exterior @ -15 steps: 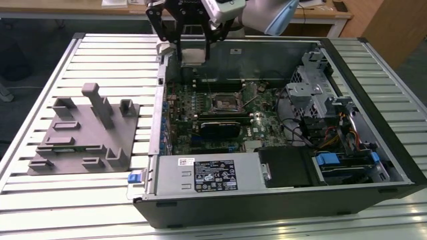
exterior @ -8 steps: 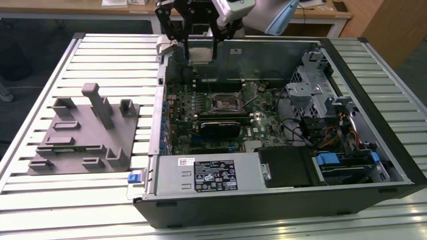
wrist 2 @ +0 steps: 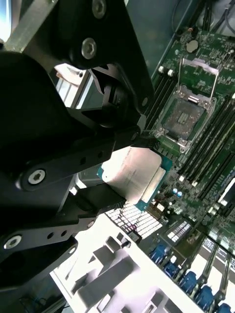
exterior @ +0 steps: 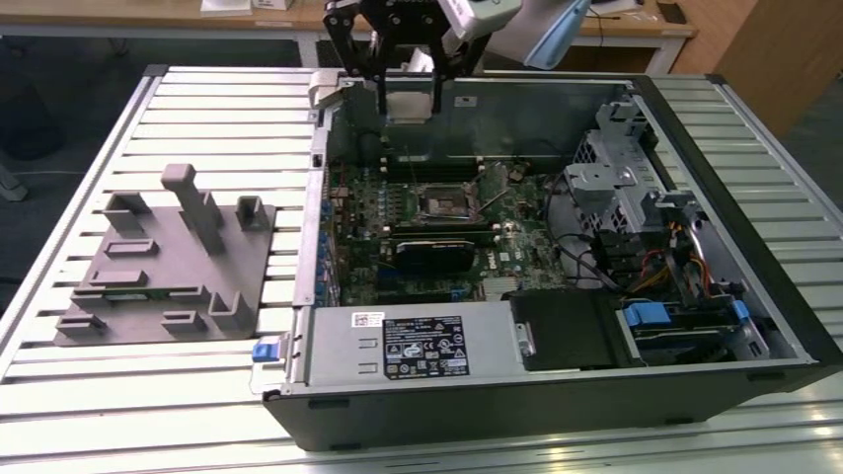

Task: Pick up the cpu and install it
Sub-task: 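Pick up the cpu and move it towards the insertion slot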

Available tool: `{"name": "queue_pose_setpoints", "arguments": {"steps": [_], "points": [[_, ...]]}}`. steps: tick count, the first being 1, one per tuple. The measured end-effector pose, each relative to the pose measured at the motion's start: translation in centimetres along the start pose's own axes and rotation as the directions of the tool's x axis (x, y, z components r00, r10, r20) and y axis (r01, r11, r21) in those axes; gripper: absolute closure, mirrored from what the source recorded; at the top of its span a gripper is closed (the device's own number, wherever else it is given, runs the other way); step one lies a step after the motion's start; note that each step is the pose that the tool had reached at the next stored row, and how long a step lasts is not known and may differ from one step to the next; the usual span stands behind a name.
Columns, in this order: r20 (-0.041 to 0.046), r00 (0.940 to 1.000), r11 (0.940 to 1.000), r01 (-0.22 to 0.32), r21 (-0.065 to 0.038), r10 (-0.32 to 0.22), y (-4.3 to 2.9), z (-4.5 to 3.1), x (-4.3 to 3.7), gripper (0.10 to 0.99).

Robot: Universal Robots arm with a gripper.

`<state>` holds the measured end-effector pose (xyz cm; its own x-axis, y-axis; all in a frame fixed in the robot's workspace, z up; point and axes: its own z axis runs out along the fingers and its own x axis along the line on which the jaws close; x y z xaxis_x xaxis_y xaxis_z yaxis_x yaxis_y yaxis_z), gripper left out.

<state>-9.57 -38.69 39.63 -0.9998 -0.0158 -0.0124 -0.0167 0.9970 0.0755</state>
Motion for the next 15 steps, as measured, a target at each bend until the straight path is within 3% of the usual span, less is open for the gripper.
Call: {"name": "queue_pose_setpoints", "arguments": {"steps": [15], "points": [[0.0047,1.0,1.0,0.0,0.0,0.0,1.85,0.28,-3.96,0.541]]}}
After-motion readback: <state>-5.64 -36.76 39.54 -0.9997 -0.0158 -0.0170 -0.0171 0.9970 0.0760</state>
